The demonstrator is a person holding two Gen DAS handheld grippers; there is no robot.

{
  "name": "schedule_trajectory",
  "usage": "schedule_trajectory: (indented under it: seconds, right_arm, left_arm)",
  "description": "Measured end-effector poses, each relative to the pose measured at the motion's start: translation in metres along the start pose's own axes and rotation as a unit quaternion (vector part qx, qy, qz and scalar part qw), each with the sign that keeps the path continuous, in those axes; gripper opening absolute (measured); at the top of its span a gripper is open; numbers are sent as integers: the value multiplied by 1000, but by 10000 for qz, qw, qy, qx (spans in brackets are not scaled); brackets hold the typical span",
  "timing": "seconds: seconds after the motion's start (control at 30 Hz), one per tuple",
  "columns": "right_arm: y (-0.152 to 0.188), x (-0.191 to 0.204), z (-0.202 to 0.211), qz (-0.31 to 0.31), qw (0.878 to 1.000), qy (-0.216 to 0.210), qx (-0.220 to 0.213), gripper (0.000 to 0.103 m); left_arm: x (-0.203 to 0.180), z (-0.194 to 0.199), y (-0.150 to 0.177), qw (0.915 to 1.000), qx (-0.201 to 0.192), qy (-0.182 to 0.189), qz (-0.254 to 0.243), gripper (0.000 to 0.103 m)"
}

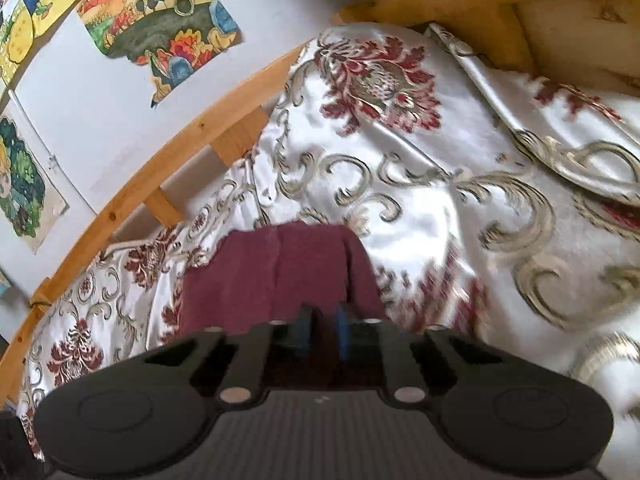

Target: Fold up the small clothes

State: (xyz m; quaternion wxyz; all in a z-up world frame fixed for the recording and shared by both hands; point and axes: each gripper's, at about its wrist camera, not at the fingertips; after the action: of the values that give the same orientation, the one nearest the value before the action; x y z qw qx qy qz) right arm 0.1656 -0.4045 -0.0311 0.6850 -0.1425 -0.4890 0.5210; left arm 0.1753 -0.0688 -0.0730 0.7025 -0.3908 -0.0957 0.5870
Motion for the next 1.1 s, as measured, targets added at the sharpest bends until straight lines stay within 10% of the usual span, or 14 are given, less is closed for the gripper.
schedule_trajectory:
  seconds: [0.33, 0.57, 0.77, 0.93, 1.1]
  right_arm:
    - [-9, 17, -4, 865, 9955, 380, 0, 8]
    - [-29, 7, -9, 444, 9989, 173, -46, 35]
    - [-46, 27, -47, 1092, 9929, 428, 180, 7]
    - [-54, 59, -39, 1862, 9822, 31, -254, 6]
    - [-50, 48, -50, 1975, 9791, 487, 74, 7]
  left_arm:
    - [-5, -6, 2, 9998, 85, 153, 24, 102]
    - [-4, -10, 3, 9996, 144, 223, 60, 102]
    - [-5, -10, 5, 9996, 116, 236, 38, 102]
    - [-4, -11, 4, 9996, 102, 238, 66, 102]
    - [-4, -12, 4, 9996, 130, 248, 71, 102]
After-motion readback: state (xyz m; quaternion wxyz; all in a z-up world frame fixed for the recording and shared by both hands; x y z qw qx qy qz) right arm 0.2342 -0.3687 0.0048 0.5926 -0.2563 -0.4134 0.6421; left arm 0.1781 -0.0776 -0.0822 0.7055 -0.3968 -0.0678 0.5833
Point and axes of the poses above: each gripper's, at about its wrist camera, not at the fingertips, and z roughly against the way its jaws point, x to its left, y to its underside, and after that the axes turned 4 degrees about -y, right-handed
